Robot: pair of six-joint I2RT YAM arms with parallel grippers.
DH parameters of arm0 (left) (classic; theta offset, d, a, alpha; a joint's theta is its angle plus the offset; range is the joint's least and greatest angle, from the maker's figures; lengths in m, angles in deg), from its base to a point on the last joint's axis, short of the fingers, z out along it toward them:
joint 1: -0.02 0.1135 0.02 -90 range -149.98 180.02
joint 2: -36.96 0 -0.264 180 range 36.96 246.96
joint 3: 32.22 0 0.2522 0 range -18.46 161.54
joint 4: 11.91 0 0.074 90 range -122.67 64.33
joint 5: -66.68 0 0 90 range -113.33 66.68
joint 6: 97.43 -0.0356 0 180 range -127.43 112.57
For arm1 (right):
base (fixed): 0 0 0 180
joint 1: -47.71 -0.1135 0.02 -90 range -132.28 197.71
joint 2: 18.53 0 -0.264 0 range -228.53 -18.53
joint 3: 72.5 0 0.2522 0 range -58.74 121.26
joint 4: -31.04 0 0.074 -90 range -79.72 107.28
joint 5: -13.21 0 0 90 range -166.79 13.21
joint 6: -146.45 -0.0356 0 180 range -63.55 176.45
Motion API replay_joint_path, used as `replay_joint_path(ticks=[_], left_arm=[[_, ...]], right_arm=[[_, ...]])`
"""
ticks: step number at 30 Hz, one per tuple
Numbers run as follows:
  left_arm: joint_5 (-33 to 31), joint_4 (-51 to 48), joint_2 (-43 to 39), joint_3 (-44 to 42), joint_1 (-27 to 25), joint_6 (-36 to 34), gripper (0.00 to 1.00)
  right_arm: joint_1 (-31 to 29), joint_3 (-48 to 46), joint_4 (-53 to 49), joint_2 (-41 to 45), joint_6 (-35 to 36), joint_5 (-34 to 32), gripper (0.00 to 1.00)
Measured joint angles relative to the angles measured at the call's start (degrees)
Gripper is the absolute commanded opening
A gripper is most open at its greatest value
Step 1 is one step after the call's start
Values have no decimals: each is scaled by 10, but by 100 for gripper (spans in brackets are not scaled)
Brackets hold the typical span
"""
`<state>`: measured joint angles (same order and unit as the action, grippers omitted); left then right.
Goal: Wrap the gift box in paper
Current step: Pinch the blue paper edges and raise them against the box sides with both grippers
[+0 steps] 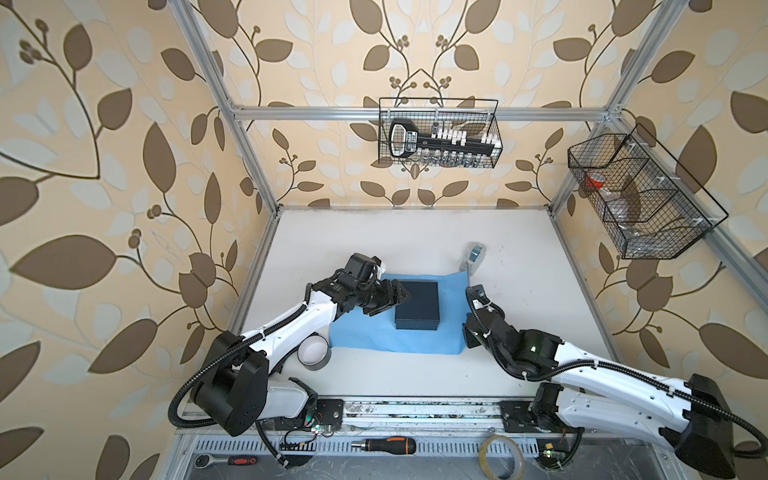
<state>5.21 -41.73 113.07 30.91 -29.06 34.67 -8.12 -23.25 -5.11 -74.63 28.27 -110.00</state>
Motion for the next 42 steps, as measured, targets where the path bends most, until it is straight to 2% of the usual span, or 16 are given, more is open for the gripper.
replay_joint_path(ticks=[8, 18, 34, 36, 42], left_arm=[[42, 70, 26, 17, -21, 32, 70], [60, 137, 89, 52, -29, 62, 75], [48, 141, 91, 53, -29, 27, 78], [41, 134, 91, 55, -29, 15, 74], [25, 111, 116, 88, -29, -15, 47]], right_arm=[[-31, 21, 77, -50, 12, 15, 0], [-52, 19, 171, -88, 23, 39, 0], [-53, 19, 226, -149, 25, 75, 0], [-53, 19, 226, -155, 25, 78, 0], [-53, 22, 227, -167, 24, 85, 0]])
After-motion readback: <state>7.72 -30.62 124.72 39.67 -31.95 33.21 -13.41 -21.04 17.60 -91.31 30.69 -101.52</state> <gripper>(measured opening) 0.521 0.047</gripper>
